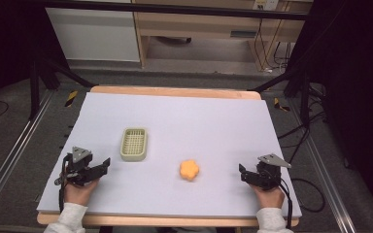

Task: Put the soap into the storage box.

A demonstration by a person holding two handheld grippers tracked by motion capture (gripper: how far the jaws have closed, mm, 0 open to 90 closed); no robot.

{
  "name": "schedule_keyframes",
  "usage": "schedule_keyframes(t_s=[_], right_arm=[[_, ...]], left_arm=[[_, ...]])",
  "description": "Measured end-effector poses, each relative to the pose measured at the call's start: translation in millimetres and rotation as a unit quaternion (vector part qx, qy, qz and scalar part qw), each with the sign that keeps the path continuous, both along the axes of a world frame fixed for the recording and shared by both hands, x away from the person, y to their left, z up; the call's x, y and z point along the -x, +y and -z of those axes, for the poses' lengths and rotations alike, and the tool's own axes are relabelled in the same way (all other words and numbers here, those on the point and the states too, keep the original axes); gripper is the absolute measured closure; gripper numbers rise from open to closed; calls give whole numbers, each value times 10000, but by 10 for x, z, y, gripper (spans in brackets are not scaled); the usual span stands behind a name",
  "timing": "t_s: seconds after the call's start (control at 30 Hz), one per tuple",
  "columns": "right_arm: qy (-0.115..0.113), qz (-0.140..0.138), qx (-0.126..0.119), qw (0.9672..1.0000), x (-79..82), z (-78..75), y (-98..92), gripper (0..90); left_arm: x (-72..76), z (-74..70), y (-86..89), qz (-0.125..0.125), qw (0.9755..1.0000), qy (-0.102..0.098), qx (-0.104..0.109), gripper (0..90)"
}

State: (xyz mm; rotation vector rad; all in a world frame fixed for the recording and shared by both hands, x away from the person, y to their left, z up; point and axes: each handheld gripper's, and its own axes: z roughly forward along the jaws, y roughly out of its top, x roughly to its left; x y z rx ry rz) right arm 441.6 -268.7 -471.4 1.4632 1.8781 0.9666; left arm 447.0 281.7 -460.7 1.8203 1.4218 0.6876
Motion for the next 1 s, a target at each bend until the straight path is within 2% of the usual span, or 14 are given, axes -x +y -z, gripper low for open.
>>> schedule_keyframes(t_s=[0.2,0.43,0.8,1.0], right_arm=[[127,-44,20,9999,-15,31,25,132],[153,-25,-8,9999,-12,38,5,124],[135,-2,-30,9999,-17,40,3,124],[108,-7,-24,9999,-17,36,-5,124]], left_arm=[[53,-58,-51,77,9999,-68,116,314],[50,-93,-157,238,9995,-125,163,297],[72,-138,-287,418,9989,-134,176,281],[71,-139,-344,531,9985,-112,114,273]])
